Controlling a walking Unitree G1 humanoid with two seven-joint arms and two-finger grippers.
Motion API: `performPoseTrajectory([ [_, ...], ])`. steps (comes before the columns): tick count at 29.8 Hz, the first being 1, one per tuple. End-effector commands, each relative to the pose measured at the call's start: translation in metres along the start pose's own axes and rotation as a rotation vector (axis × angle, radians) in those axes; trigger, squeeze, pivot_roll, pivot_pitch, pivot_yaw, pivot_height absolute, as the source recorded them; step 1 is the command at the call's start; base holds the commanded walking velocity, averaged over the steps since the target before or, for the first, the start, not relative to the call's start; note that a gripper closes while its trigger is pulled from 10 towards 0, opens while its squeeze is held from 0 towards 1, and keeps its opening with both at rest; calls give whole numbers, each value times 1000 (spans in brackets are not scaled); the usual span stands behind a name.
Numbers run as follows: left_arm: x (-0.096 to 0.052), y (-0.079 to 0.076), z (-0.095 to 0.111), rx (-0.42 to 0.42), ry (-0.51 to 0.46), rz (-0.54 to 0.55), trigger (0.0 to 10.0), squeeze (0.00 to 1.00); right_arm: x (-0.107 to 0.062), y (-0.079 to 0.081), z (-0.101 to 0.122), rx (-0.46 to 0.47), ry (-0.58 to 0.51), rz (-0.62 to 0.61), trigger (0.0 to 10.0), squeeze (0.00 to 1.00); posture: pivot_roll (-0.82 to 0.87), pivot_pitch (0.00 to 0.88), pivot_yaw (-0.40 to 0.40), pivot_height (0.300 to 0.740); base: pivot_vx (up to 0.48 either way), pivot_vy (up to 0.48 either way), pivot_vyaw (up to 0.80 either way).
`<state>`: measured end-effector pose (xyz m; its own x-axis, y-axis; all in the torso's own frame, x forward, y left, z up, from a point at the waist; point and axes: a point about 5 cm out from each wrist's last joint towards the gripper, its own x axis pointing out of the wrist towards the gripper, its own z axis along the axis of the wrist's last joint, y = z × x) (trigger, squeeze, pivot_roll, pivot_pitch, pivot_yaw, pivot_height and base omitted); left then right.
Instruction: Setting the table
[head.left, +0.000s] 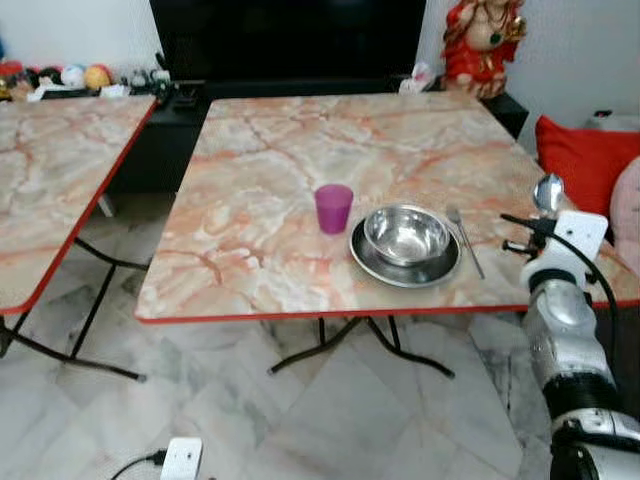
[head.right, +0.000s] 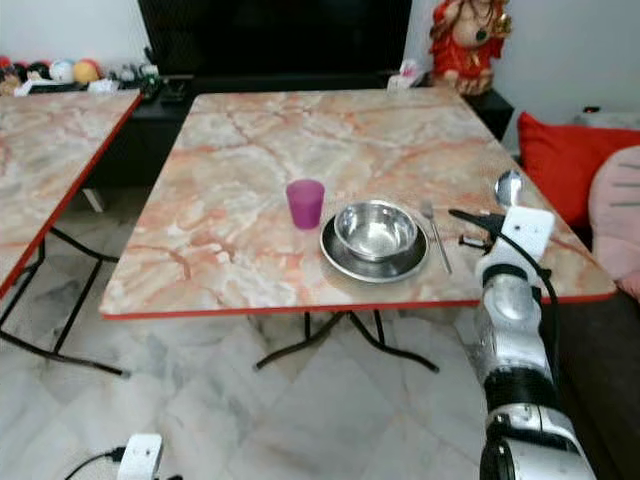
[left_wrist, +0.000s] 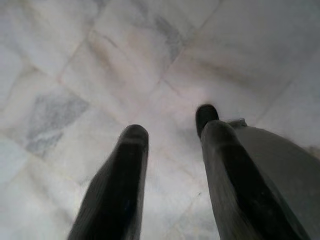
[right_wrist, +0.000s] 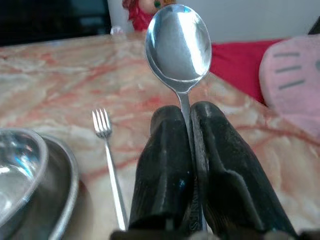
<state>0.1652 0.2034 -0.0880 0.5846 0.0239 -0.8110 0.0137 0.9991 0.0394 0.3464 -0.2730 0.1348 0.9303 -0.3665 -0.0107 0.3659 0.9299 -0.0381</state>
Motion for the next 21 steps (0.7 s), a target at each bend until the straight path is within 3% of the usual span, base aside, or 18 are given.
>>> performPoseTrajectory([
  [1,0,0,-1,4,13,-2,10000,0,2,0,5,4,-13,-2,10000,0,28,17,12,736,307,0,0],
  [21,0,0,-1,5,14,-4,10000,0,0,4,3,-12,-4,24,10000,0,28,19,11,736,317,0,0],
])
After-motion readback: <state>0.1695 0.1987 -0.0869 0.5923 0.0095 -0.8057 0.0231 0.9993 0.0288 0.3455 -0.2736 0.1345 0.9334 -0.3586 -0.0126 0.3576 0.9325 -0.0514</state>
